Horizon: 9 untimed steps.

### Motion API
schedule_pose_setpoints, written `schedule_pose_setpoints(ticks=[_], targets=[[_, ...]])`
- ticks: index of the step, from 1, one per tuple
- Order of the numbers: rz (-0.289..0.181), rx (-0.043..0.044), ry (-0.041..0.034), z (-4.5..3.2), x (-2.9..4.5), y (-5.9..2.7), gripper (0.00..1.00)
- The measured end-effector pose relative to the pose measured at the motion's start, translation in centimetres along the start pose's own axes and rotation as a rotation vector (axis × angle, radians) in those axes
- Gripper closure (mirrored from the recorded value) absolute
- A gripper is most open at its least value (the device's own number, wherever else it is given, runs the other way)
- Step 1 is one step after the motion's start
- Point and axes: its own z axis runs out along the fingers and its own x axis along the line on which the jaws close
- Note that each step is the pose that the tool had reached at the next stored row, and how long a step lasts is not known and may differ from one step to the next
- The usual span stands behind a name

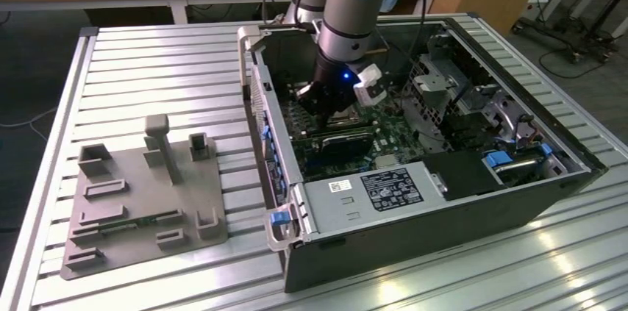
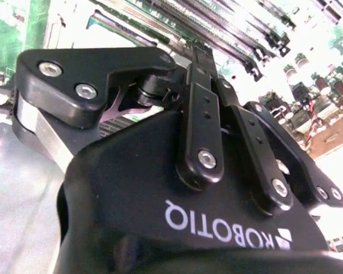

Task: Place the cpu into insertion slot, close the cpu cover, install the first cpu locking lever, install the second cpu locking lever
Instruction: 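Install the second cpu locking lever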

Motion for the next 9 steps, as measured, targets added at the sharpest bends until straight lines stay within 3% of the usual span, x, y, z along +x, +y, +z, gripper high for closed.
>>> schedule_pose_setpoints(ticks=[3,7,9], targets=[[0.000,0.0023,0.0019,-0.70,0.06,0.02,0.90],[0.000,0.0020,0.0018,-0.71,0.05,0.01,0.90],[0.000,-0.0030,0.0020,-0.69,0.06,0.01,0.90]])
